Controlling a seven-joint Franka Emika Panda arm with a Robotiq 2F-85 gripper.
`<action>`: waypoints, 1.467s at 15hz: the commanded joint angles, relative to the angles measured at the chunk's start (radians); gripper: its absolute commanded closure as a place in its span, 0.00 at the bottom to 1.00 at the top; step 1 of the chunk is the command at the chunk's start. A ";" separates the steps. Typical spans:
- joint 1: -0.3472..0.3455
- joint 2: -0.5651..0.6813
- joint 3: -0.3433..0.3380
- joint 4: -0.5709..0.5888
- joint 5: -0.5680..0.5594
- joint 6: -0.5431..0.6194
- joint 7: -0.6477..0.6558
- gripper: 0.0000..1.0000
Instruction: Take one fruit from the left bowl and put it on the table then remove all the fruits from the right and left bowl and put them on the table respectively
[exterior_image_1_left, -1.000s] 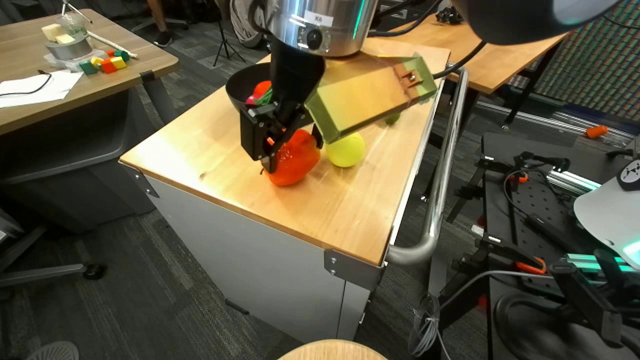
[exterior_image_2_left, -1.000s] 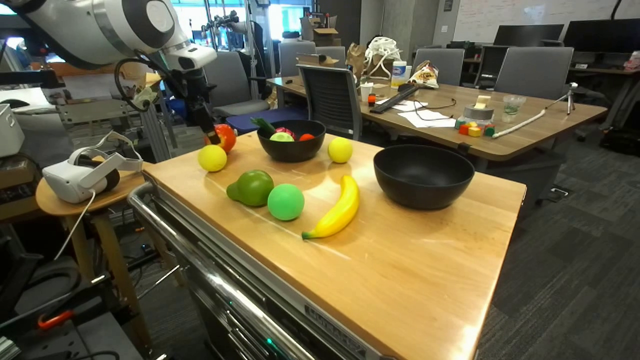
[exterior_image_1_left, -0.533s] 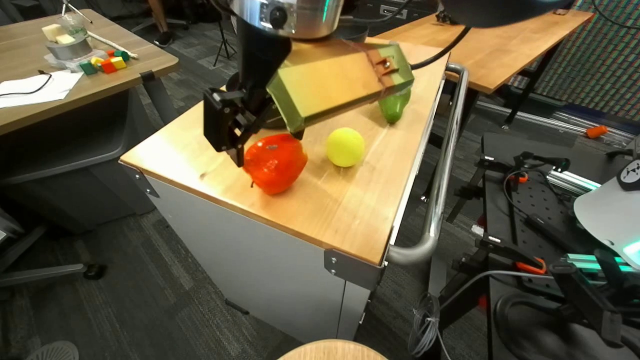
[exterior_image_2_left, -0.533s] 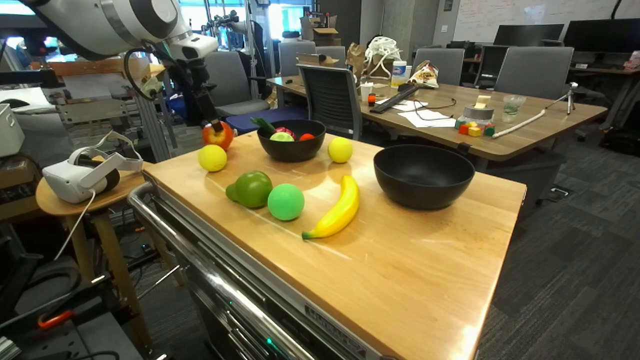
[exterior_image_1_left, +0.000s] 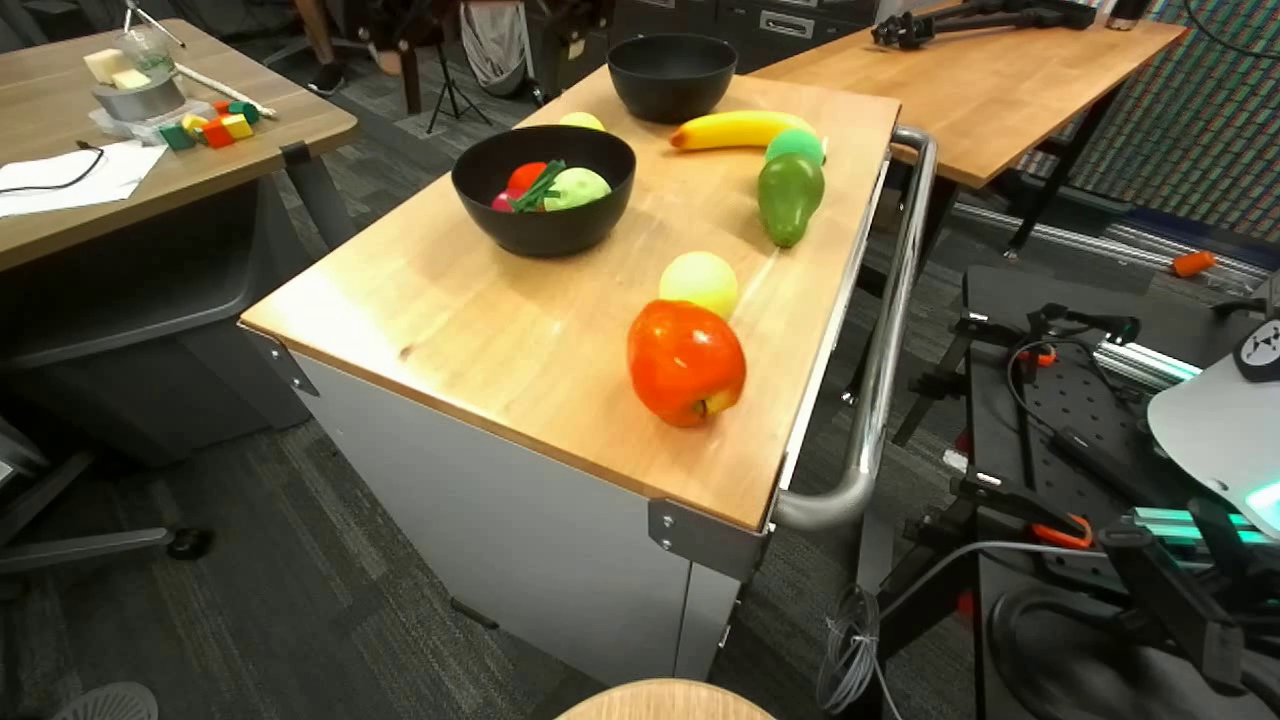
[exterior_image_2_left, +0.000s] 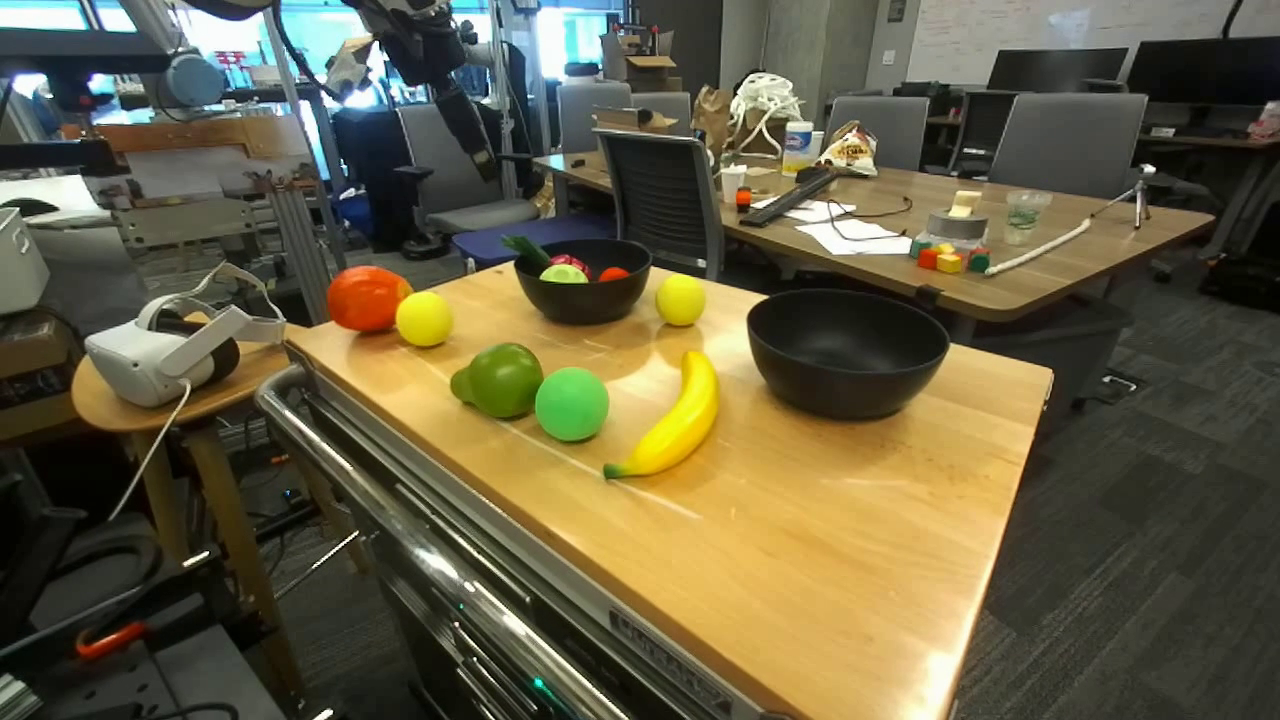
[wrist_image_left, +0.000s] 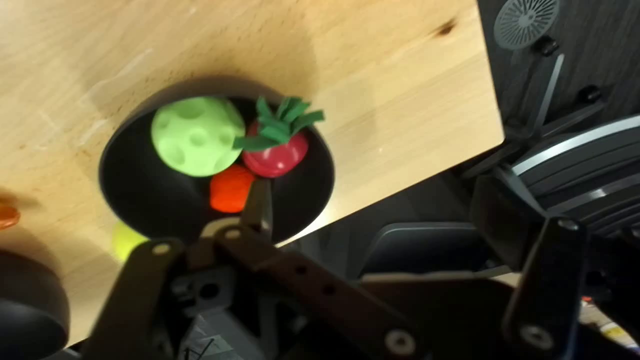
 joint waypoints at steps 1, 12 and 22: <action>-0.046 0.000 -0.031 0.068 0.037 -0.097 -0.021 0.00; -0.123 0.103 -0.070 0.141 0.329 -0.233 -0.121 0.00; -0.110 0.135 -0.077 0.107 0.395 -0.209 -0.151 0.00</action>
